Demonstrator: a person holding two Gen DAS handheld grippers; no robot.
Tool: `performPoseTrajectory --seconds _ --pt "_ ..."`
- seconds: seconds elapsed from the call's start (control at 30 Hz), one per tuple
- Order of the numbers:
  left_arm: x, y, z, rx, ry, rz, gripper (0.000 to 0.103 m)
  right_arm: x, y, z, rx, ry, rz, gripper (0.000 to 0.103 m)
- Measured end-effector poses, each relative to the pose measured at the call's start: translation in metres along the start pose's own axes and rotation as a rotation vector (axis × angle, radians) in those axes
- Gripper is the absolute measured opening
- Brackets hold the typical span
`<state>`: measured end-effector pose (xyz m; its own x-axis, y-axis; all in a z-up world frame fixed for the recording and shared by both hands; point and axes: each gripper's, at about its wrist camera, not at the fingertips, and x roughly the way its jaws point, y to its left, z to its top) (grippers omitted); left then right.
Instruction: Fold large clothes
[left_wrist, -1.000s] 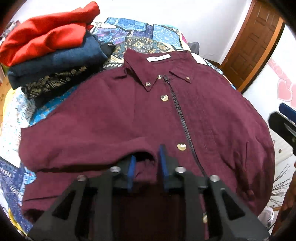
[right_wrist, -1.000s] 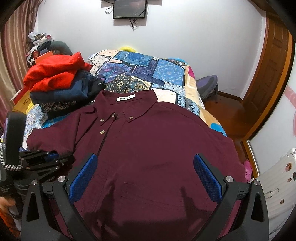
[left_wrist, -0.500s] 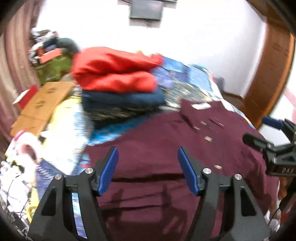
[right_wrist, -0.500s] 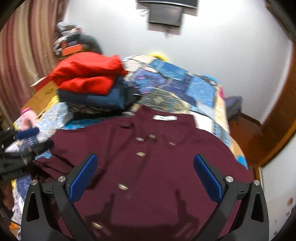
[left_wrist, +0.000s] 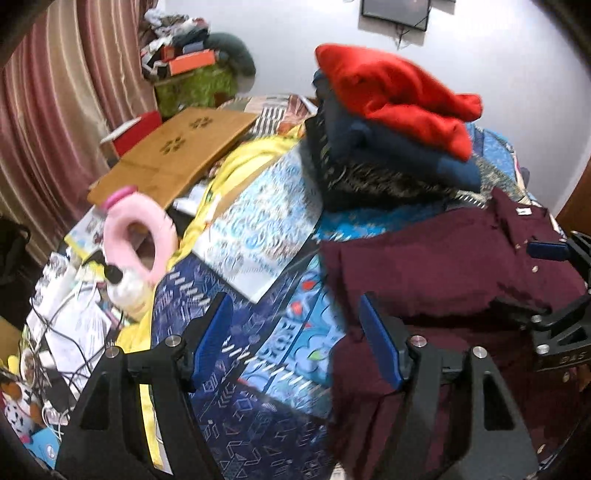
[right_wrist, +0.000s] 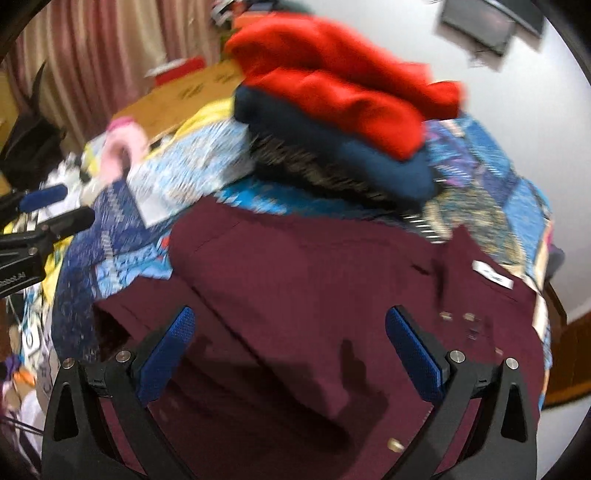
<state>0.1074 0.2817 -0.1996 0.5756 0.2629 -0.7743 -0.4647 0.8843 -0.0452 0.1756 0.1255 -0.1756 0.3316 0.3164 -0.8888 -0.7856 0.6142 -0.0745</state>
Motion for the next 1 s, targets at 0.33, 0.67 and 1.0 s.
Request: performPoseTrajectory --seconds 0.33,0.67,1.0 --pt "0.03 -0.002 -0.017 -0.009 0.082 -0.024 0.07 0.071 0.026 0.01 -0.092 0.207 0.022 0.091" --pt "0.029 -0.016 -0.013 0.016 0.082 -0.039 0.07 0.048 -0.011 0.007 0.113 0.134 0.095 0.011" --pt "0.043 -0.043 -0.023 0.059 0.143 -0.072 0.07 -0.067 -0.092 -0.028 0.418 -0.175 0.04 0.008"
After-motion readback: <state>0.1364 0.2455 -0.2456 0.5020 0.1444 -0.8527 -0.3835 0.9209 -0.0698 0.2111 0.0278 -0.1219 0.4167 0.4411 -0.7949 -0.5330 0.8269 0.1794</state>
